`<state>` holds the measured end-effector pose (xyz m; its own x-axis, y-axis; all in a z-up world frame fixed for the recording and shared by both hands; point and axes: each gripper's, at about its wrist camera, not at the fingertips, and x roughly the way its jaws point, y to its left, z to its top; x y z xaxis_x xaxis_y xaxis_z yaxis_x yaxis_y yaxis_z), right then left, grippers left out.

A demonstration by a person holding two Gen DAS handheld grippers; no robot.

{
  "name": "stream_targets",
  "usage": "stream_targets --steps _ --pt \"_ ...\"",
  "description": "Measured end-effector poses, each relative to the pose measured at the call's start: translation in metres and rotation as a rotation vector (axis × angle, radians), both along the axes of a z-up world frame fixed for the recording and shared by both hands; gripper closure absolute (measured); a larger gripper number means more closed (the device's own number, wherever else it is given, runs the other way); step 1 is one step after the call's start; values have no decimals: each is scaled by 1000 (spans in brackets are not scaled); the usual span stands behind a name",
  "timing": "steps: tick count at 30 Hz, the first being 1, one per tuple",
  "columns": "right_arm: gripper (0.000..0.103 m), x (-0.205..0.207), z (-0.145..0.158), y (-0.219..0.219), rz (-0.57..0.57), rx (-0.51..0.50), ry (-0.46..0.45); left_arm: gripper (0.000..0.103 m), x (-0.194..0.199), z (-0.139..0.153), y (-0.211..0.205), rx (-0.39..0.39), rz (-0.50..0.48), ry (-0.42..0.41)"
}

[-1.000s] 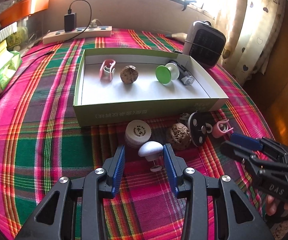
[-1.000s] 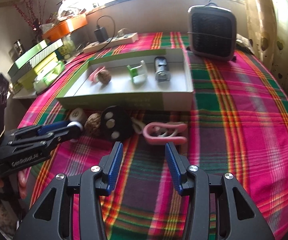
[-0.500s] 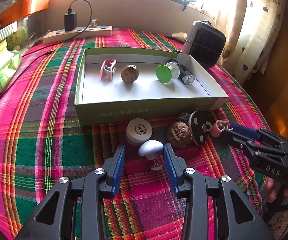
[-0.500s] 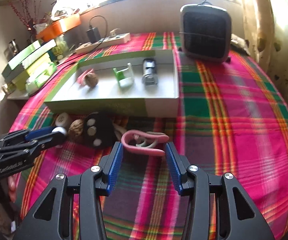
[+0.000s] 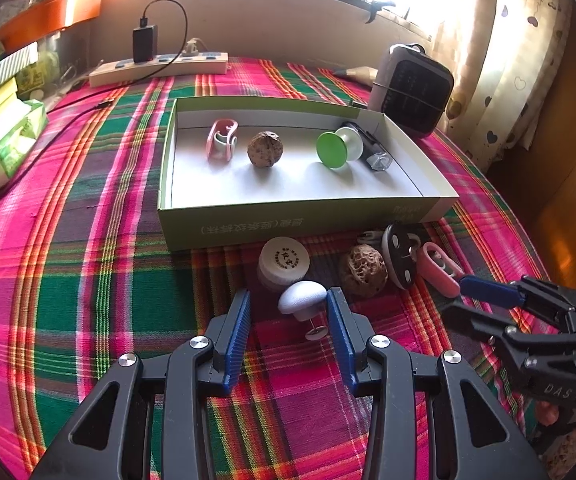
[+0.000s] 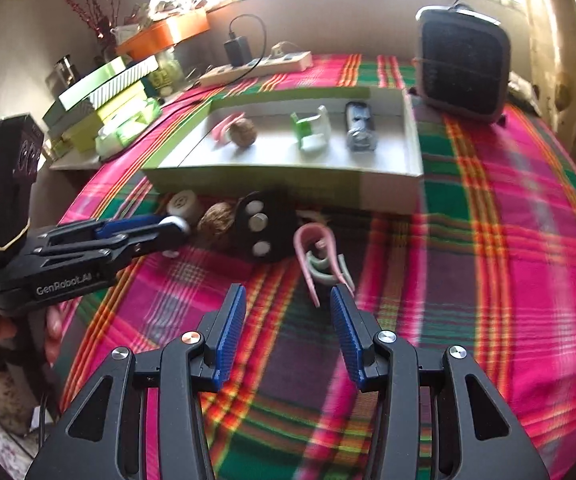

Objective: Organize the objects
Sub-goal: 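Move right tool to the pink clip while left tool approaches the white mushroom knob, then close right tool on the pink clip while left tool closes on the white knob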

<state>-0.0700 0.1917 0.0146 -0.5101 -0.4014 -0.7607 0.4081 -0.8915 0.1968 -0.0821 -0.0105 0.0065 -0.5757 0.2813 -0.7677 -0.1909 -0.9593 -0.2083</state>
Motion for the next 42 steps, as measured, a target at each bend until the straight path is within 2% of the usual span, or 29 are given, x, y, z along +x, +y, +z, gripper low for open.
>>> stream_targets --steps 8,11,13,18,25,32,34,38,42 --pt "58 -7 3 7 -52 47 55 66 -1 -1 1 -10 -10 -10" --pt "56 -14 1 9 -39 42 41 66 -3 -1 3 -26 -5 -9" --pt "50 -20 -5 6 -27 73 24 66 -4 -1 5 -38 -4 -8" --pt "49 -25 -7 -2 9 118 32 67 -6 -1 8 -66 -9 -5" --pt "49 -29 -10 -13 11 184 67 67 -6 -1 6 -53 -16 2" --pt "49 -27 -9 -14 -13 194 69 67 -5 -2 4 -35 -16 7" --pt "52 -25 -9 -14 -14 191 69 68 -5 -2 4 -37 -14 6" --pt "64 -22 -8 -14 -10 183 71 68 -5 -2 6 -58 -9 10" --pt "78 -21 -8 -13 -18 172 70 78 -4 -2 6 -83 14 12"
